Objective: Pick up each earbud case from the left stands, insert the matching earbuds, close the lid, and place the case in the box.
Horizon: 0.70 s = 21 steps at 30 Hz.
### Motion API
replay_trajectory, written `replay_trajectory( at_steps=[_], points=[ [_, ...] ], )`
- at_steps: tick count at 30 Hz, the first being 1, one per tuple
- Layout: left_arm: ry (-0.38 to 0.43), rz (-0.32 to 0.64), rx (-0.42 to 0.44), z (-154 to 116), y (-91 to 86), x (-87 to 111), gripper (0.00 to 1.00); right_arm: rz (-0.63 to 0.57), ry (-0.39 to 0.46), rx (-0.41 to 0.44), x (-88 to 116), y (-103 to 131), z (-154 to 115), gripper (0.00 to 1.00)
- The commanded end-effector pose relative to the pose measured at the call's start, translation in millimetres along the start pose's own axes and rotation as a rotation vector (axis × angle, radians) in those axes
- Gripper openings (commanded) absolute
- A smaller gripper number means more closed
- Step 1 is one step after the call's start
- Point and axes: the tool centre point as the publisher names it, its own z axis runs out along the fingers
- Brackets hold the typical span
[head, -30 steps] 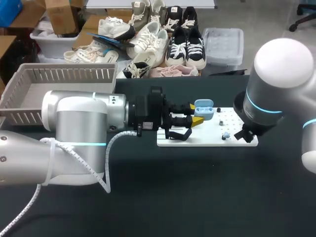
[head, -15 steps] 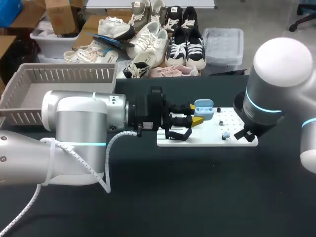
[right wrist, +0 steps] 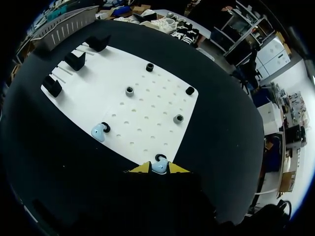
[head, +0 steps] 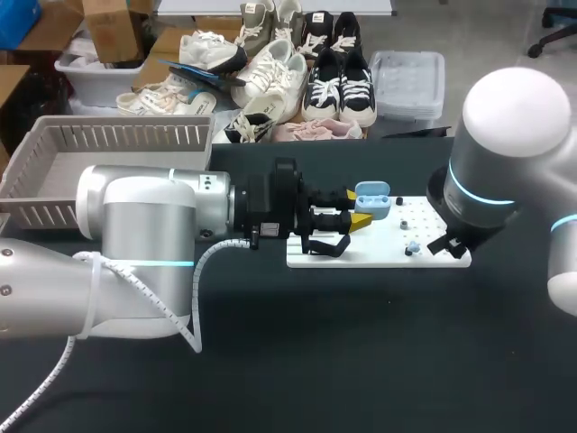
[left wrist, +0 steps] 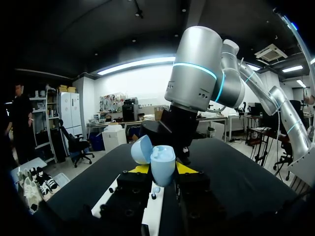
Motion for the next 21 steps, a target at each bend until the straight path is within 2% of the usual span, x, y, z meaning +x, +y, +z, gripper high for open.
replay_trajectory(
  at_steps=[1, 10, 14, 21],
  points=[
    [-0.002, 0.001, -0.006, 0.4, -0.9, 0.5, 0.00, 0.003, -0.004, 0.014, 0.1, 1.1, -6.1, 0.00],
    [-0.002, 0.001, -0.006, 0.4, -0.9, 0.5, 0.00, -0.004, -0.014, 0.024, 2.5, 1.4, -20.2, 0.00],
    [-0.002, 0.001, -0.006, 0.4, -0.9, 0.5, 0.00, -0.003, -0.021, -0.022, 5.6, 1.3, -25.4, 0.00],
    [-0.002, 0.001, -0.006, 0.4, -0.9, 0.5, 0.00, -0.003, -0.021, -0.022, 5.6, 1.3, -25.4, 0.00]
  ],
)
